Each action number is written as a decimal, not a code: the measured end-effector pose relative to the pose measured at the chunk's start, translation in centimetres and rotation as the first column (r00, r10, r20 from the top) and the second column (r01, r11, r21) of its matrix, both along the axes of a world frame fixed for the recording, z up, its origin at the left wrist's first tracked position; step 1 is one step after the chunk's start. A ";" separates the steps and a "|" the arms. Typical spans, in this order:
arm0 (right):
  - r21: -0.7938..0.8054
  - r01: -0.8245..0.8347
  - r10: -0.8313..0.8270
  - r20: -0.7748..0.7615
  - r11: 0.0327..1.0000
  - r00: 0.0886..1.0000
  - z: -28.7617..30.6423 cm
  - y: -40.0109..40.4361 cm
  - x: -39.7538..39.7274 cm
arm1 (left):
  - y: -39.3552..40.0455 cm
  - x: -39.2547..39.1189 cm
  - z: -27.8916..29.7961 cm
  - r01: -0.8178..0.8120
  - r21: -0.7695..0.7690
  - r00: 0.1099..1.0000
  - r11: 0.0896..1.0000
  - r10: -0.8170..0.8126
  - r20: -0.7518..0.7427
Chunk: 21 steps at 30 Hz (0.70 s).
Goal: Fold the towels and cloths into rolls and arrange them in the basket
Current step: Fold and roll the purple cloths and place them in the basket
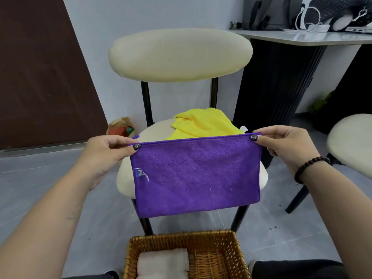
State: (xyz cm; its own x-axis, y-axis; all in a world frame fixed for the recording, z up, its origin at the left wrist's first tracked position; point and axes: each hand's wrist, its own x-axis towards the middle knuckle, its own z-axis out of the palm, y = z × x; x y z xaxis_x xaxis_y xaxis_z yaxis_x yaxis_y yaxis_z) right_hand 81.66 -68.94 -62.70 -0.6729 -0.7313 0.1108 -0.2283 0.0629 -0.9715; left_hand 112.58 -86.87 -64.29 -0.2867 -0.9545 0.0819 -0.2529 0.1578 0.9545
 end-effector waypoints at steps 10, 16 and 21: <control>0.103 0.122 -0.137 0.151 0.987 0.979 -4.3 -8.1 -0.4 | -5.0 -4.3 -6.1 -0.154 0.093 0.977 0.984 0.138 0.162; 0.094 0.259 -0.260 -0.002 0.961 0.966 -7.3 -12.2 -0.4 | -6.0 -6.2 -7.1 -0.231 -0.012 0.957 0.973 0.229 0.180; 0.043 0.013 0.010 -0.504 0.999 0.864 -9.3 -13.1 3.5 | -2.8 -8.7 -7.8 -0.002 -0.549 0.902 0.836 0.238 0.360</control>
State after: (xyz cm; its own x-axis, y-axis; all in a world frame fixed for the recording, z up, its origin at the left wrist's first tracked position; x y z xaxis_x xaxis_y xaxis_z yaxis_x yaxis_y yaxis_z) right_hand 85.17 -82.04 -72.02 -0.5352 -0.7424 0.4031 -0.6856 0.1030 -0.7206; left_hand 103.88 -89.64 -72.09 -0.2921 -0.8256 0.4828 -0.6404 0.5437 0.5425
